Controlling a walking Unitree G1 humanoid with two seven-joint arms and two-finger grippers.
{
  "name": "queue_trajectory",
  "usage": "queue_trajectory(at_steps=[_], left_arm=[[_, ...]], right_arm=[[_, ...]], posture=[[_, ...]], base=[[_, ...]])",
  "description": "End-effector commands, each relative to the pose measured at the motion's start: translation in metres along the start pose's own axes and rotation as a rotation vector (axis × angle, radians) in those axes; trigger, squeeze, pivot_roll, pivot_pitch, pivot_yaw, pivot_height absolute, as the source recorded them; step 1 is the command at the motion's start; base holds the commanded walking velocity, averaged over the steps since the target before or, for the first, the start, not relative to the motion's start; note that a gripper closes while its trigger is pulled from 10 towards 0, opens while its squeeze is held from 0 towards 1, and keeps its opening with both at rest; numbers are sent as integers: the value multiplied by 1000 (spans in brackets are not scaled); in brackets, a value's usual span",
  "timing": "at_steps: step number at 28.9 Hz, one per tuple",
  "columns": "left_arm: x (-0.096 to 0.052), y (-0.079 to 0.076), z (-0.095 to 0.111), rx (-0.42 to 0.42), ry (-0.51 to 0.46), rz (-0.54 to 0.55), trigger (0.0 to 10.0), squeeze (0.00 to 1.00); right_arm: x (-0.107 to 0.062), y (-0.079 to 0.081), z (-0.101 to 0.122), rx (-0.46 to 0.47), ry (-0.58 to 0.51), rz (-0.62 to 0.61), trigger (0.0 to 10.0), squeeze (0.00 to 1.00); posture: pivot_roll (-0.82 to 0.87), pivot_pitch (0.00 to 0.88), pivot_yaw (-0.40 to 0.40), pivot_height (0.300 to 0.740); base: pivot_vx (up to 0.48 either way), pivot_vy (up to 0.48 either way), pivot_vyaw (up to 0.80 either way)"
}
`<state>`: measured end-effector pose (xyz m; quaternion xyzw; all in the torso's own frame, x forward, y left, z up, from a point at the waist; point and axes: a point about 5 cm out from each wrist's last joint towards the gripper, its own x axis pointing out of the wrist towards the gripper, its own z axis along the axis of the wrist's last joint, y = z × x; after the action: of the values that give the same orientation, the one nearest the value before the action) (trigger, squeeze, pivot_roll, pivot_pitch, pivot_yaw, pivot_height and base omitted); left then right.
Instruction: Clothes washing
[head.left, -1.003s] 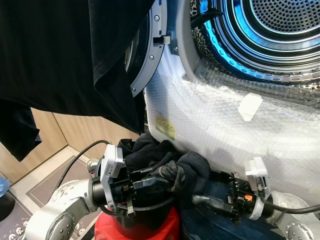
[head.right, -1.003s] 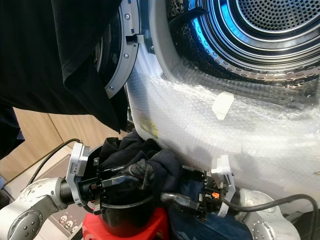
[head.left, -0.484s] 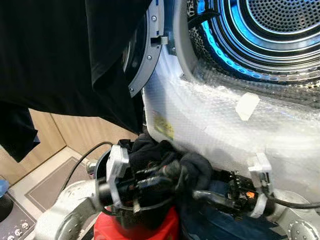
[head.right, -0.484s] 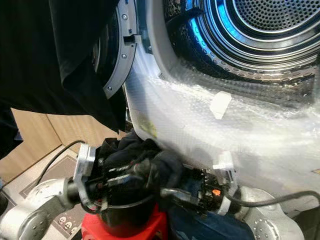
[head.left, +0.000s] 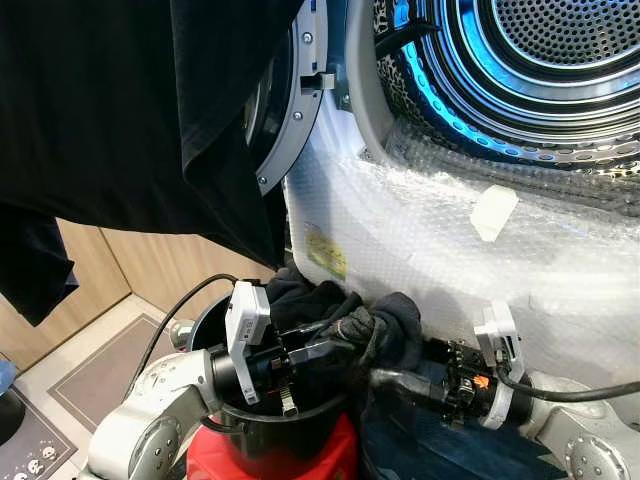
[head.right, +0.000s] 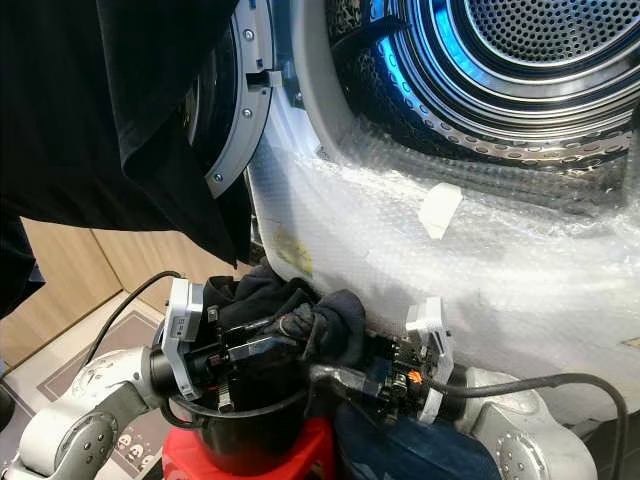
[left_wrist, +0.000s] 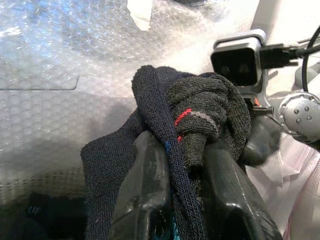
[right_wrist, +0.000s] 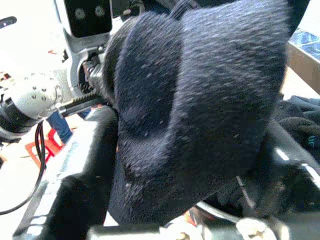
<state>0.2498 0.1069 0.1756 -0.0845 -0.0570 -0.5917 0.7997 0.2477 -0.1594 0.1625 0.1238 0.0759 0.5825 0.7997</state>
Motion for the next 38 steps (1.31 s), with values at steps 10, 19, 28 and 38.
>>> queue_trajectory(at_steps=[10, 19, 28, 38], left_arm=[[1, -1, -3, 5, 21, -12, 10000, 0], [-2, 1, -5, -41, 28, -3, 10000, 651], [-8, -3, -4, -129, 41, -32, 10000, 1000], [-18, -12, -5, -181, 78, -65, 10000, 1000]], right_arm=[[2, 4, 13, -14, -34, 42, 0, 0], [1, 5, 14, -6, -40, 52, 0, 0], [-2, 2, 17, -30, -57, 58, 0, 0], [-5, 1, 16, -39, -55, 67, 0, 0]], posture=[[-29, 16, 23, 740], [-26, 13, 22, 740], [-25, 0, 22, 740], [-18, 0, 25, 740]], base=[[0, 0, 0], [0, 0, 0], [0, 0, 0], [0, 0, 0]])
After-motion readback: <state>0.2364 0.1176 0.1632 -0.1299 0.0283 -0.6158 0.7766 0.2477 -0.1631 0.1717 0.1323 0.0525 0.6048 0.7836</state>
